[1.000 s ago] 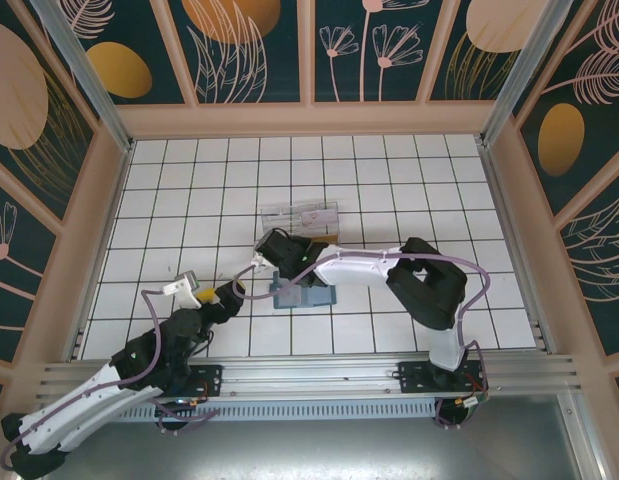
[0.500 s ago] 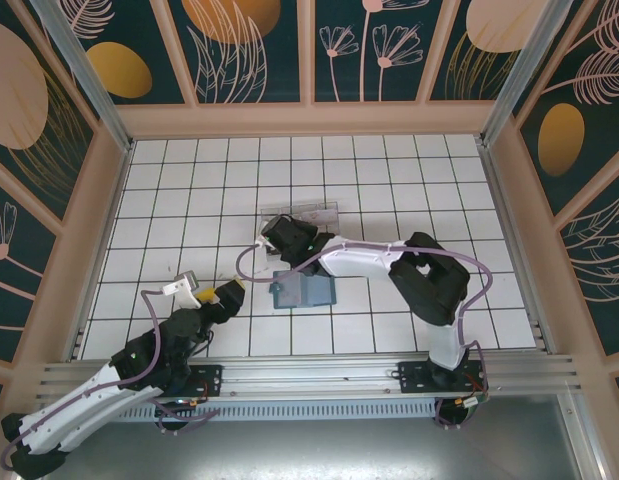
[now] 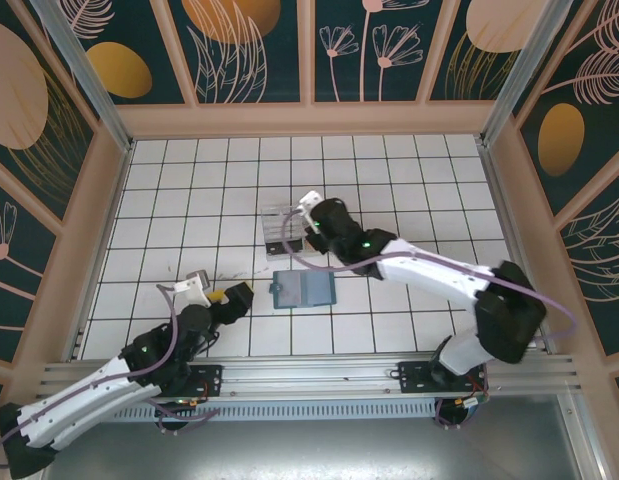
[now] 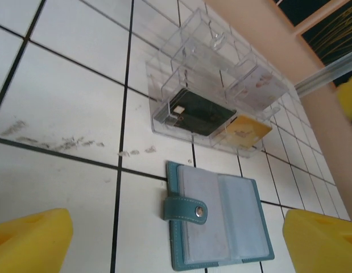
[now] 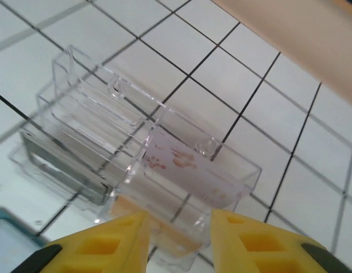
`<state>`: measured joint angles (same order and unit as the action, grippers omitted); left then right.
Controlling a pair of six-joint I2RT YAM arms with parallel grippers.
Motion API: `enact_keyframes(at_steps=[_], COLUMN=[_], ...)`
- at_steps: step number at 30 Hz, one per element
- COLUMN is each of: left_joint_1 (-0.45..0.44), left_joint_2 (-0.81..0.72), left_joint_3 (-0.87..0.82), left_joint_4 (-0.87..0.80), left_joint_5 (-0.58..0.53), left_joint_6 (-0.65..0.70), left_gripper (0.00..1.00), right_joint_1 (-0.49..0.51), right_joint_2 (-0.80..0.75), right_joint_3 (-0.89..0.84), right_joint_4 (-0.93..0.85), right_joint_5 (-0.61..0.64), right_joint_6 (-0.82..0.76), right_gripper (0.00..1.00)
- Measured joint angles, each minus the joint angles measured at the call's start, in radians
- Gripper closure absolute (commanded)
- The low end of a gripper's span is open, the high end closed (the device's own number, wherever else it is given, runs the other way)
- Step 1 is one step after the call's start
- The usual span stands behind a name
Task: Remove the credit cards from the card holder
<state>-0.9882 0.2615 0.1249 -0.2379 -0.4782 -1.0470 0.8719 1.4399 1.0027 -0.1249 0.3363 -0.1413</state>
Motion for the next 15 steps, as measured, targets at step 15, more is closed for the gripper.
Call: enact_keyframes(at_steps=[15], left_joint_1=[0.0], left_joint_2=[0.709], left_joint_3=[0.154], left_joint_4=[0.341], left_joint_5=[0.188], left_joint_6=[-0.025], left_gripper=[0.36], right_joint_1=[-0.117], right_joint_2=[-0.185], right_joint_3=[-0.424], right_joint_4=[0.11], right_joint_5=[-0.418], right_joint_6=[0.49], right_gripper=[0.71])
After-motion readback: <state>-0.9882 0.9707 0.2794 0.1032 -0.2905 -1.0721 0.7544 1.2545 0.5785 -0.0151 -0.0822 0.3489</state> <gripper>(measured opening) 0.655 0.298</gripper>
